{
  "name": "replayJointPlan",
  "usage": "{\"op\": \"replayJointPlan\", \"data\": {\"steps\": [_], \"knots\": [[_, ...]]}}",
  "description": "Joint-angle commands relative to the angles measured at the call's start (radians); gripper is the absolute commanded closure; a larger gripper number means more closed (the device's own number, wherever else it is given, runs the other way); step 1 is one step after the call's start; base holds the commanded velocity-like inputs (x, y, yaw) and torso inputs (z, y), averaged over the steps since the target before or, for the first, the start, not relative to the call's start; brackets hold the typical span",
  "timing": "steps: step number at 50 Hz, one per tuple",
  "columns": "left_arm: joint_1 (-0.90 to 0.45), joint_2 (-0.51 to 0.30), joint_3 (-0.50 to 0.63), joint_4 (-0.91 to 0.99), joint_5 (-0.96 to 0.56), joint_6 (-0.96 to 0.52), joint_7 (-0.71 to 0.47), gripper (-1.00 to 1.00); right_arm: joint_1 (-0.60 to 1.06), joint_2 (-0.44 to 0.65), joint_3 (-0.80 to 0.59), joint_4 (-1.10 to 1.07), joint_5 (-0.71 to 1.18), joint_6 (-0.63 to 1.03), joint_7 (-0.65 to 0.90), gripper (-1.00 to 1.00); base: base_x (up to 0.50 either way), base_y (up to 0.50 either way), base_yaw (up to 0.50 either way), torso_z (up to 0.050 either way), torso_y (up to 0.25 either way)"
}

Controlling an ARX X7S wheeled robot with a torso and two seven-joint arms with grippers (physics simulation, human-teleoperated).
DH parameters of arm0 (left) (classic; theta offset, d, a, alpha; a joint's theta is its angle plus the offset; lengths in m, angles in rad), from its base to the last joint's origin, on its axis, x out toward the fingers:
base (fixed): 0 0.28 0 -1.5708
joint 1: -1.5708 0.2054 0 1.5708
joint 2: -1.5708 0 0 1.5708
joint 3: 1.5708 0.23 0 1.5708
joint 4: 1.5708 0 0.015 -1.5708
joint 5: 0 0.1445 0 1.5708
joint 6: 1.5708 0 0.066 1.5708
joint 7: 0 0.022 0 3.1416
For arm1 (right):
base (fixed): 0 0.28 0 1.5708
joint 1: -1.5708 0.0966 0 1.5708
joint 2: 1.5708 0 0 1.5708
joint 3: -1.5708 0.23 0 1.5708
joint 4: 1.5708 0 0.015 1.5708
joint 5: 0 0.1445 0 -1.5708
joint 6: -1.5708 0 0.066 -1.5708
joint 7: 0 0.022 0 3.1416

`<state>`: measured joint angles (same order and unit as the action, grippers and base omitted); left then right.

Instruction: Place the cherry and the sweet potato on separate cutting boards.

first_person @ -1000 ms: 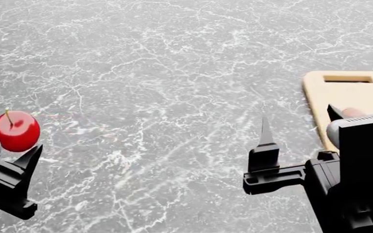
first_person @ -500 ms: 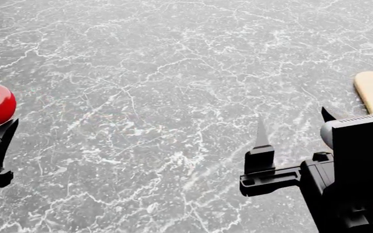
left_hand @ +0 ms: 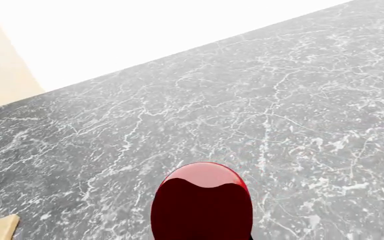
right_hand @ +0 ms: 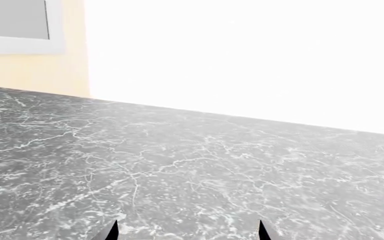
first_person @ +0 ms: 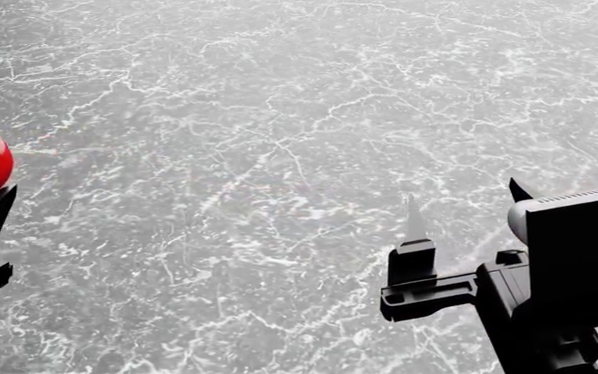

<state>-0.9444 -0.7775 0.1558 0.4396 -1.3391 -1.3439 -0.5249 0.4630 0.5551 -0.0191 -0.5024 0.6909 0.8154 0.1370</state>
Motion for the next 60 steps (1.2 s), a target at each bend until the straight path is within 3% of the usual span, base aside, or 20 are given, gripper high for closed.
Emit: {"op": "replayJointPlan", "data": {"steps": [1, 14, 20, 36, 47, 60], "knots": [[-0.014, 0.014, -0.018, -0.016, -0.017, 0.036, 0.010, 1.00, -0.007, -0.019, 0.010, 0.011, -0.013, -0.015, -0.027, -1.00, 0.00, 0.33, 0.00, 0.000, 0.000], [0.008, -0.016, -0.026, -0.046, 0.024, 0.074, 0.039, 1.00, -0.009, -0.032, 0.004, 0.024, -0.007, -0.016, -0.021, -1.00, 0.00, 0.24, 0.00, 0.000, 0.000], [0.046, -0.074, -0.022, -0.128, 0.127, 0.133, 0.100, 1.00, -0.017, -0.032, 0.005, 0.019, 0.003, -0.013, -0.022, -1.00, 0.00, 0.00, 0.00, 0.000, 0.000], [0.103, -0.105, -0.014, -0.316, 0.275, 0.240, 0.132, 1.00, -0.014, -0.031, -0.013, 0.027, -0.005, -0.011, -0.018, -1.00, 0.00, 0.00, 0.00, 0.000, 0.000], [-0.079, -0.063, 0.113, -0.517, 0.415, 0.260, 0.212, 1.00, -0.006, -0.027, -0.012, 0.021, 0.003, 0.001, -0.008, -1.00, 0.00, 0.00, 0.00, 0.000, 0.001], [-0.328, 0.021, 0.263, -0.904, 0.620, 0.354, 0.327, 1.00, 0.007, -0.026, -0.037, 0.035, 0.002, 0.019, -0.007, -1.00, 0.00, 0.00, 0.00, 0.000, 0.000]]}}
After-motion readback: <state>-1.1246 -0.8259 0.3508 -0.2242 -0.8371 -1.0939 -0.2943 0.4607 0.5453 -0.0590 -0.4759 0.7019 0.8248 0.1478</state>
